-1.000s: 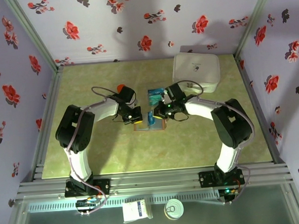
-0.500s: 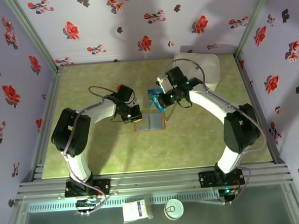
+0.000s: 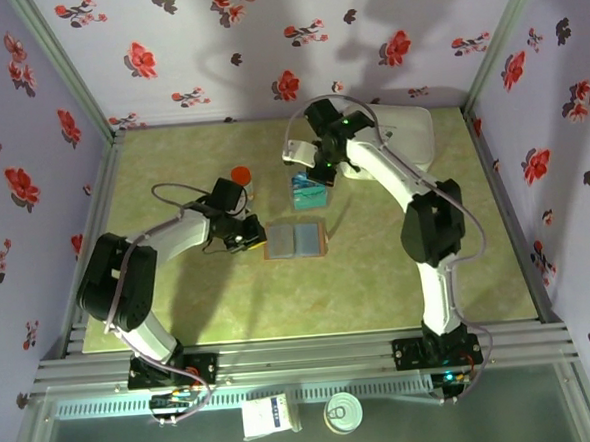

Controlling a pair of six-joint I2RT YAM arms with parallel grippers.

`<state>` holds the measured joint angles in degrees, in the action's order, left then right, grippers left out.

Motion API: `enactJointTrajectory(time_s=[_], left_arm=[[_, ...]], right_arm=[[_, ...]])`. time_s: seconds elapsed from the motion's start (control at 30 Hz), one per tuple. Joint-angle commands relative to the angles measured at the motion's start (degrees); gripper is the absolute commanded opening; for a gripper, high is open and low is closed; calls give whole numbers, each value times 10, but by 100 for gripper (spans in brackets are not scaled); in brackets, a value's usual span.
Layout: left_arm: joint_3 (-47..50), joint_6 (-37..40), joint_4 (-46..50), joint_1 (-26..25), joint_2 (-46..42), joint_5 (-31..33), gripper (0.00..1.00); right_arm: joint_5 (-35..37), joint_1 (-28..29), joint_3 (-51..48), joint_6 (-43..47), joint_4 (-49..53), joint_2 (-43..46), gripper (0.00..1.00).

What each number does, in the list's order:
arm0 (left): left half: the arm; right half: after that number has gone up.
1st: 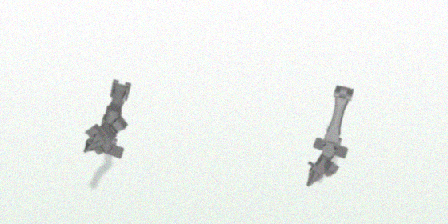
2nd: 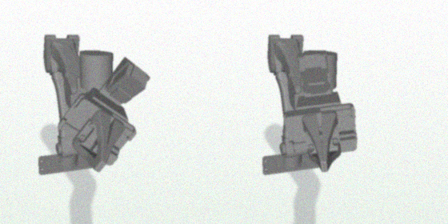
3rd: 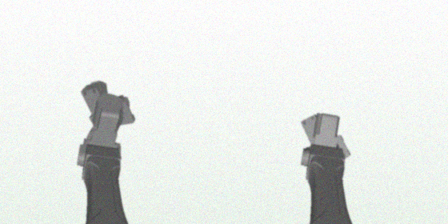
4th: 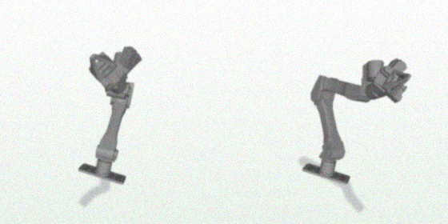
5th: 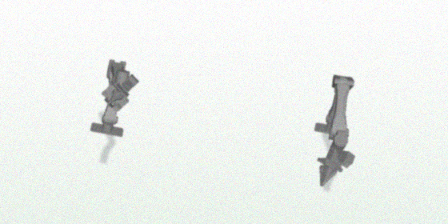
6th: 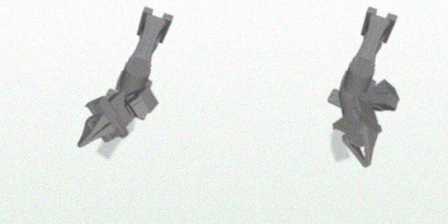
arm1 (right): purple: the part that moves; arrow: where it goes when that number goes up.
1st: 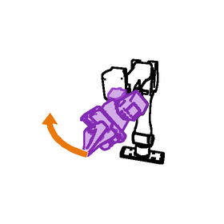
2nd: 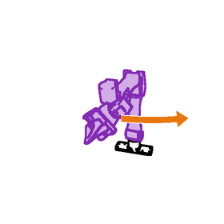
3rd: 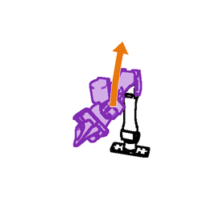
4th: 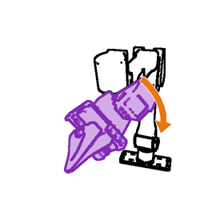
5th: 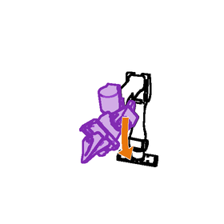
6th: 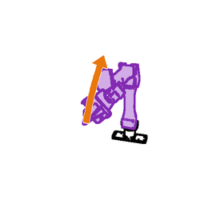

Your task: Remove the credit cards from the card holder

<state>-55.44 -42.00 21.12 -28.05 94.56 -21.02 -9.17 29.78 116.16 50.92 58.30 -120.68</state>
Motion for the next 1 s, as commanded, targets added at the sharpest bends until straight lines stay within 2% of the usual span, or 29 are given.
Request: enactJointTrajectory(time_s=[0.0, 0.2, 0.9, 0.93, 0.97], left_arm=[[24, -17, -26, 9, -23, -3, 13], [32, -15, -27, 16, -31, -11, 13], [31, -4, -15, 34, -20, -19, 13], [31, -4, -14, 34, -19, -19, 13], [30, -3, -15, 34, -18, -19, 13]], right_arm=[[7, -7, 83, 76, 90, -49, 0], [7, -13, 145, 94, 99, -108, 0], [21, -14, 208, 138, 54, -178, 0], [22, -14, 207, 138, 54, -178, 1], [24, -13, 207, 137, 55, -178, 7]])
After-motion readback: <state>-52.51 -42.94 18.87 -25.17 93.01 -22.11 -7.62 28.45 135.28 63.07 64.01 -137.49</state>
